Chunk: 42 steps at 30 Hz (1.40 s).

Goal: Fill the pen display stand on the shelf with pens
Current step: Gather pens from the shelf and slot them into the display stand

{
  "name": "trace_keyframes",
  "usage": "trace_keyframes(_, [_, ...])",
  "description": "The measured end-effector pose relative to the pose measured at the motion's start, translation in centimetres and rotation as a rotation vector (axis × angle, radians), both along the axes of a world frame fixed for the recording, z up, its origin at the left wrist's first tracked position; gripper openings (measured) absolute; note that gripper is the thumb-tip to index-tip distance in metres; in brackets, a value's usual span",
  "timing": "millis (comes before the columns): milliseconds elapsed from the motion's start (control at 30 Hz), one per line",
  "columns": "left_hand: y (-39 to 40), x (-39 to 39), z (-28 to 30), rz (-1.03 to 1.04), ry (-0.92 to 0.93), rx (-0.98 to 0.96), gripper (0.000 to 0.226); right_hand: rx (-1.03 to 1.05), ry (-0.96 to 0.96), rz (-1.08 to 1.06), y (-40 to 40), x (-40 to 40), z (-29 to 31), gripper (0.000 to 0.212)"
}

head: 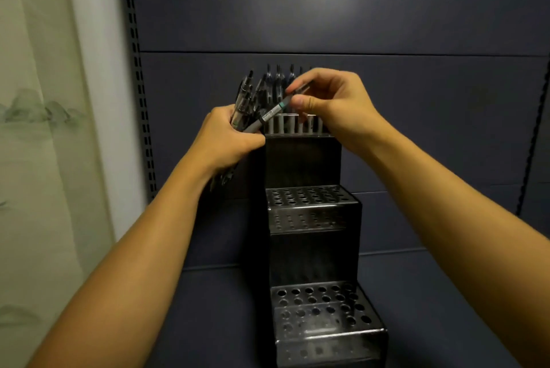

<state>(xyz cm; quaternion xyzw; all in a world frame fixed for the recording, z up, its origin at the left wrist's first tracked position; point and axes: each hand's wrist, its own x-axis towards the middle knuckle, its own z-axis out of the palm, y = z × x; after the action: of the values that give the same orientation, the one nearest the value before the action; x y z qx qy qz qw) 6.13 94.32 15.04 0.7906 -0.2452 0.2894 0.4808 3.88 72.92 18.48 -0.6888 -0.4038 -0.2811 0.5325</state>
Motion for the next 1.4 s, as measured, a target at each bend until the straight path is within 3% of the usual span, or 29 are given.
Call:
trace_keyframes(133, [-1.3, -0.2, 1.1, 0.02, -0.059, -0.06, 0.032, -0.015, -0.052, 0.1, -1.2, 0.9, 2.2, 0.01])
trace_keyframes(267, [-1.9, -0.4, 1.3, 0.02, -0.123, -0.106, 0.014, -0.054, -0.072, 0.216, -1.8, 1.7, 3.8, 0.009])
trace_keyframes(433, [-1.3, 0.6, -0.5, 0.012, -0.147, -0.247, 0.018, 0.162, -0.038, 0.332, -3.1, 1.9, 6.3, 0.006])
trace_keyframes(500, [-0.6, 1.5, -1.5, -0.042, -0.102, -0.34, 0.018, 0.181, 0.003, 0.285, -3.8, 2.0, 7.3, 0.01])
trace_keyframes(667, [0.2, 3.1, -2.8, -0.075, -0.02, -0.471, 0.042, 0.247, 0.08, 0.073, -3.6, 3.2, 9.5, 0.026])
trace_keyframes(767, [0.1, 3.6, -2.7, -0.122, -0.005, -0.597, 0.021, 0.198, 0.128, -0.061, -3.3, 4.3, 10.6, 0.026])
trace_keyframes(1033, [-0.7, 4.4, -3.2, -0.086, 0.029, -0.486, 0.025, 0.057, 0.134, -0.33, -2.7, 6.7, 9.9, 0.03])
trace_keyframes(1400, [-2.0, 4.5, -3.4, -0.092, 0.113, -0.41, 0.014, 0.055, 0.186, -0.373, -2.7, 7.6, 9.2, 0.032])
